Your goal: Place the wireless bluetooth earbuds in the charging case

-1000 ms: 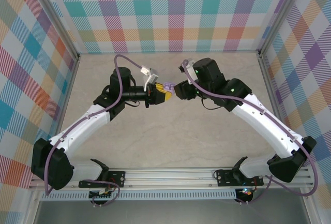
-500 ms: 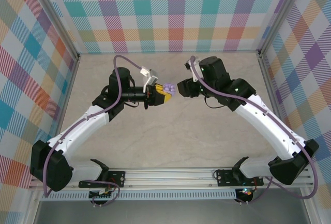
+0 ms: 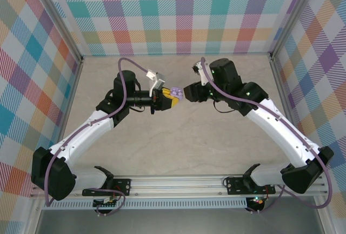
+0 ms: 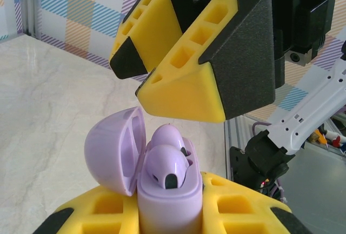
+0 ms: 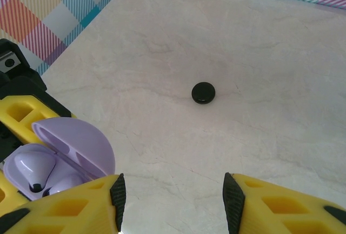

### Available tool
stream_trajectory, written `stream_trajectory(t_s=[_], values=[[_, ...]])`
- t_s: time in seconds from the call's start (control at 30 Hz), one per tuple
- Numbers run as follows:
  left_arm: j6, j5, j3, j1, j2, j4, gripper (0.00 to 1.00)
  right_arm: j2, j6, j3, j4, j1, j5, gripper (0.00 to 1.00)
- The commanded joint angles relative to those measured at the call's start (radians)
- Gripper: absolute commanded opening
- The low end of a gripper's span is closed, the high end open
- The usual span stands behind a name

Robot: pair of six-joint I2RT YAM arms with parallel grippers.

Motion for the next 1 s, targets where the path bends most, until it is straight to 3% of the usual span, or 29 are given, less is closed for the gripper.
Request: stream_trajectory(t_s=[0.0, 0.2, 0.57, 0.97], values=[[-0.016, 0.038, 0.006, -0.011, -0.018, 0.035, 0.15, -0.019, 0.028, -0.027, 0.035, -0.024, -0.029, 0.52], [-0.001, 0.062, 0.001, -0.014, -0.026, 0.061, 0.15, -0.018, 0.072, -0.075, 0.071, -0.101, -0.145, 0.52], [0.012, 0.088, 0.004, -0.048, -0.023, 0.092, 0.15, 0.051, 0.093, -0.085, 0.108, -0.146, -0.336, 0.29], [-0.025, 0.065, 0.005, -0.059, 0.018, 0.103, 0.15, 0.046, 0.073, -0.089, 0.142, -0.147, -0.475, 0.27]])
